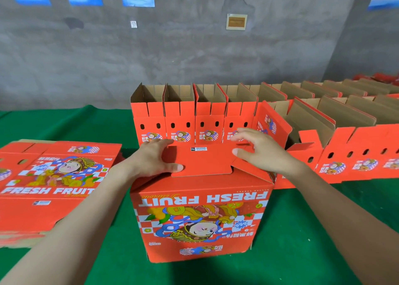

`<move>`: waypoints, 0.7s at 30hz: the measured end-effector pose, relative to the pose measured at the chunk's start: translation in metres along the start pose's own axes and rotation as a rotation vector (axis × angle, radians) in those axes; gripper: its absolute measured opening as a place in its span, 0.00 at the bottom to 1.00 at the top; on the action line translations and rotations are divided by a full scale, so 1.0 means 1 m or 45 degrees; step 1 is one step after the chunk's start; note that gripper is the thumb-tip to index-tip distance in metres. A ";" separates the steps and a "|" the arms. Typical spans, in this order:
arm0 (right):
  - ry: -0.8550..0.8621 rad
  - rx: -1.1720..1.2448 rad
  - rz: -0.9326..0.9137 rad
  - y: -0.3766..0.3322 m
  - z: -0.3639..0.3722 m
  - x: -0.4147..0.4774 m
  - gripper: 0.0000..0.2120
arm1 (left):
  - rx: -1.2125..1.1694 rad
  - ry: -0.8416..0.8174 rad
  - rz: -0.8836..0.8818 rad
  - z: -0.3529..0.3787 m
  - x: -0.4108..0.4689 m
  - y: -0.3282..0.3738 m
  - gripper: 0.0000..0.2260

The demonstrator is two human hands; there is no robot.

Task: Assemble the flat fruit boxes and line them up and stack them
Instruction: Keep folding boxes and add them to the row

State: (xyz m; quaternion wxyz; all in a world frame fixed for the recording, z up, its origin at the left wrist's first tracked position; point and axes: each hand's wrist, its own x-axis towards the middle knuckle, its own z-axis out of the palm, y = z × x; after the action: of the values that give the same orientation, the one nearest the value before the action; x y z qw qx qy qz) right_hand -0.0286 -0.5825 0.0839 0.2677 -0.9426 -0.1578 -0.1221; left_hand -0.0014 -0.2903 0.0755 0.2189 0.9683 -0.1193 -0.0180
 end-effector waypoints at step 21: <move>-0.165 -0.115 0.140 0.011 0.032 0.015 0.25 | 0.174 0.093 -0.099 0.011 0.000 0.013 0.38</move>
State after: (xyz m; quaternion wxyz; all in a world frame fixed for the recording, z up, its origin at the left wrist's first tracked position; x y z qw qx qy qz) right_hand -0.0065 -0.5703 0.0567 0.2205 -0.9669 -0.1171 -0.0528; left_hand -0.0053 -0.3067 0.0714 0.1557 0.9848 -0.0746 0.0169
